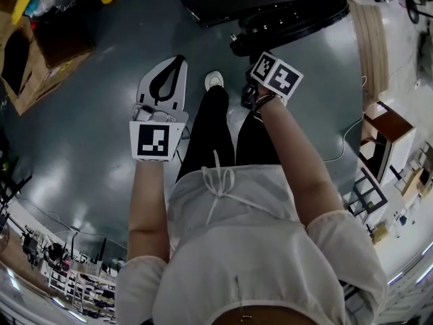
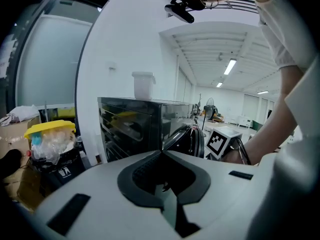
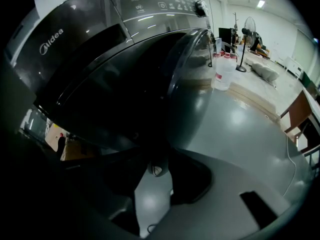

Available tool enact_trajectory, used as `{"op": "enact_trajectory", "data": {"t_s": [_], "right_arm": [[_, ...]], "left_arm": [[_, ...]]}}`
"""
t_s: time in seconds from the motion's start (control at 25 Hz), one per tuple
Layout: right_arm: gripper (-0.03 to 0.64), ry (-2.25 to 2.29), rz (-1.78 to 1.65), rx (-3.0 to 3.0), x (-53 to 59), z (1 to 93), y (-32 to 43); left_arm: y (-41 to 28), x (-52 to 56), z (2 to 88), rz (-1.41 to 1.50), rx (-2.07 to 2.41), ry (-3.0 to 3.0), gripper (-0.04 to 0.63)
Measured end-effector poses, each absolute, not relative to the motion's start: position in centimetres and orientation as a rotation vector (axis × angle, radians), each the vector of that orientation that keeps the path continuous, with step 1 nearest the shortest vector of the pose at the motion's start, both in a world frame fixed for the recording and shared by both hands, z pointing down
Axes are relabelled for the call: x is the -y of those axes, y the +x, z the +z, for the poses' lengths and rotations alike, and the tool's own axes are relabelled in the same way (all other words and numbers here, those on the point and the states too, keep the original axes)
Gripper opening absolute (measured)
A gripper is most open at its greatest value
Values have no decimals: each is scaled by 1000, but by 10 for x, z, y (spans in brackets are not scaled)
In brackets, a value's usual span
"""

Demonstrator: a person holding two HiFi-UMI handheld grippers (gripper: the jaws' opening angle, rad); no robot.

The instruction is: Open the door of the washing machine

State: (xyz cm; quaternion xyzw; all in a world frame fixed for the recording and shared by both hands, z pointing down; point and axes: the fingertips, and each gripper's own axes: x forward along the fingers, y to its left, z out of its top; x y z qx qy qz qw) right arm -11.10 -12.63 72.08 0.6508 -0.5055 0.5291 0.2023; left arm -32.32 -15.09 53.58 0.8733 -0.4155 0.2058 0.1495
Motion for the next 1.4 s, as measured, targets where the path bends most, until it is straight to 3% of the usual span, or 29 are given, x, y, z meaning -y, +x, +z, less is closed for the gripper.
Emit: {"op": "enact_trajectory", "data": {"t_s": [0.48, 1.4], "right_arm": [[110, 1799, 1591, 1417, 56, 724, -55], [83, 1694, 1502, 1370, -60, 725, 115]], "left_arm": [[-229, 127, 532, 650, 1022, 2645, 23], [-47, 44, 528, 639, 885, 2689, 23]]}}
